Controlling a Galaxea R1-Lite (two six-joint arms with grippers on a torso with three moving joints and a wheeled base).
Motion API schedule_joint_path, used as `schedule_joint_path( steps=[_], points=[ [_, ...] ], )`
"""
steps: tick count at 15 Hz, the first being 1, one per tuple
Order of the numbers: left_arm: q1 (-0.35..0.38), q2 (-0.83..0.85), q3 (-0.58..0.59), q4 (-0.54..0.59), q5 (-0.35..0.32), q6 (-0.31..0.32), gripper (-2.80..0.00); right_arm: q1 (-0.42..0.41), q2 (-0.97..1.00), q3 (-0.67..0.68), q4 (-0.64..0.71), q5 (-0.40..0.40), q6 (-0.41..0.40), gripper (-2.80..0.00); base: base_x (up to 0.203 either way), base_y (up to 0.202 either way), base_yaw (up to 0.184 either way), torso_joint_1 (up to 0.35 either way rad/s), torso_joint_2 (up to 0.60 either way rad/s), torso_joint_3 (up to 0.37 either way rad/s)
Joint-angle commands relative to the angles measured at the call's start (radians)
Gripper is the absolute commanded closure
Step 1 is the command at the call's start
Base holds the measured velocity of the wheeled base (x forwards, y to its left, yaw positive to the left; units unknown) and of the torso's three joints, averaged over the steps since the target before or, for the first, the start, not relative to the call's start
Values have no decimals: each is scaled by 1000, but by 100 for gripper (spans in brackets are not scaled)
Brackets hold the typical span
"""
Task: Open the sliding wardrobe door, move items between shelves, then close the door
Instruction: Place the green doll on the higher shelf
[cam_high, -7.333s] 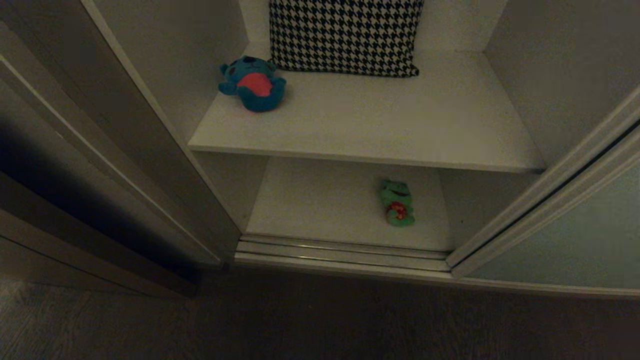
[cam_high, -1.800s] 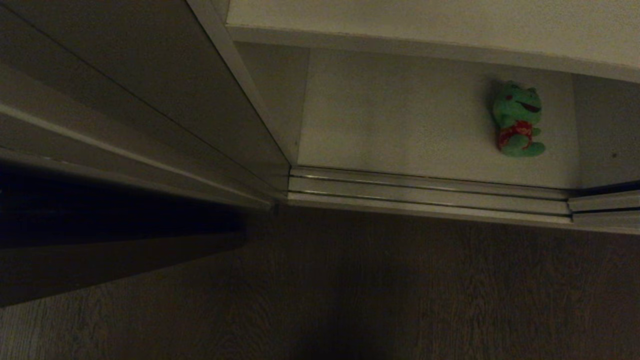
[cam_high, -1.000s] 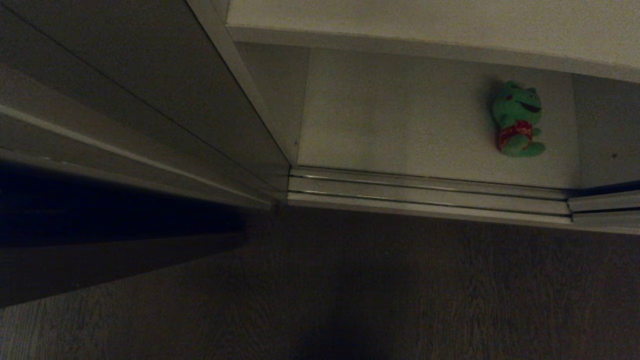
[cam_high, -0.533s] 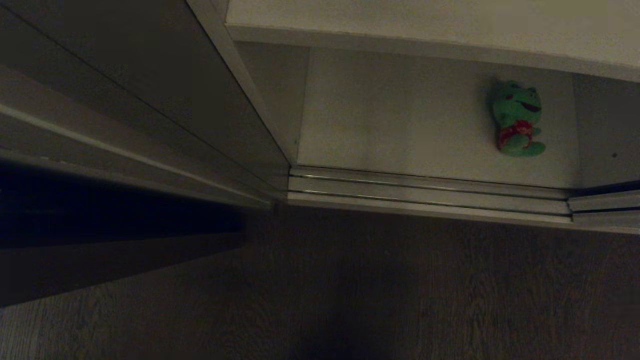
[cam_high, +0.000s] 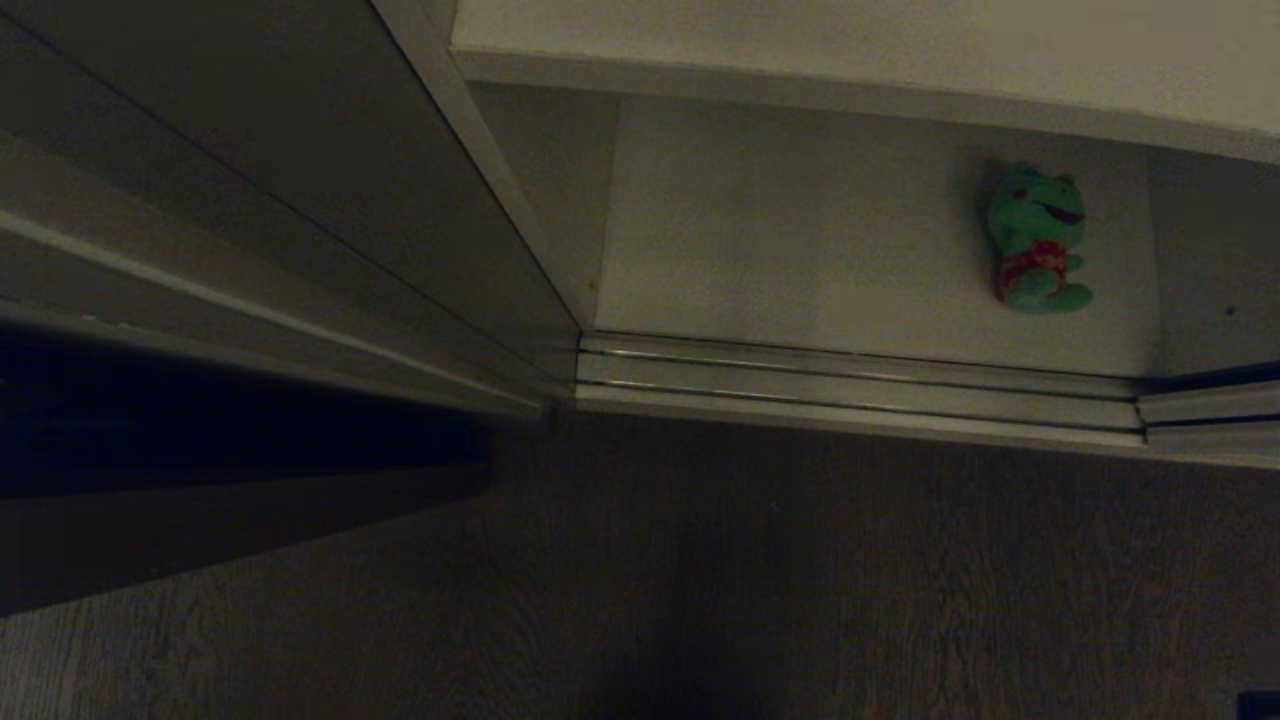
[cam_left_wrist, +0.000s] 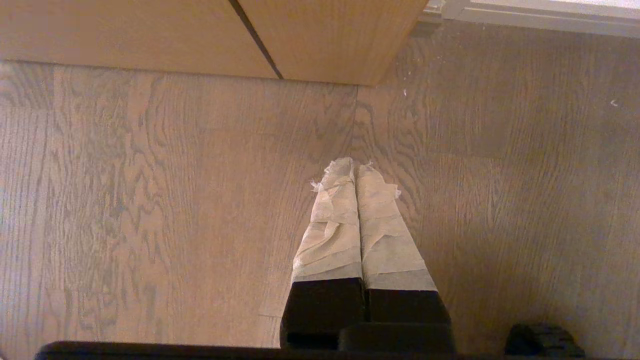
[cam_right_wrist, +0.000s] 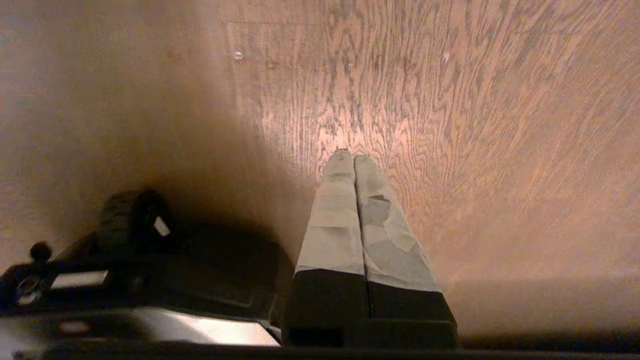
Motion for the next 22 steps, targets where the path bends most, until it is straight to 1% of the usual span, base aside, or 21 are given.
schedule_joint_path(
  steps=[1, 2, 4, 6, 8, 11, 13, 14, 16, 17, 18, 22],
  points=[
    [0, -1, 0, 0, 0, 0, 0, -27, 225, 6, -144, 10, 3, 0, 0, 0, 0, 0, 0, 0],
    [0, -1, 0, 0, 0, 0, 0, -37, 265, 10, -240, 34, 3, 0, 0, 0, 0, 0, 0, 0],
    [0, -1, 0, 0, 0, -1, 0, -49, 340, 13, -351, 67, 1, 0, 0, 0, 0, 0, 0, 0],
    [0, -1, 0, 0, 0, 0, 0, -60, 440, 18, -524, 76, 0, 0, 0, 0, 0, 0, 0, 0],
    [0, -1, 0, 0, 0, 0, 0, -101, 506, -14, -675, 84, -33, 0, 0, 0, 0, 0, 0, 0],
    [0, -1, 0, 0, 0, 0, 0, -150, 554, -137, -705, 96, -94, 0, 0, 0, 0, 0, 0, 0],
    [0, -1, 0, 0, 0, 0, 0, -165, 596, -160, -794, 96, -197, 0, 0, 0, 0, 0, 0, 0],
    [0, -1, 0, 0, 0, 0, 0, -168, 627, -164, -838, 95, -232, 0, 0, 0, 0, 0, 0, 0],
    [0, -1, 0, 0, 0, 0, 0, -167, 678, -200, -918, 90, -267, 0, 0, 0, 0, 0, 0, 0],
    [0, -1, 0, 0, 0, 0, 0, -166, 706, -227, -938, 90, -269, -33, 0, 0, 0, 0, 0, 0],
    [0, -1, 0, 0, 0, 0, 0, -166, 733, -250, -954, 90, -267, -280, 0, 0, 0, 0, 0, 0],
    [0, -1, 0, 0, 0, 0, 0, -167, 822, -310, -998, 90, -261, -280, 0, 0, 0, 0, 0, 0]
  ],
)
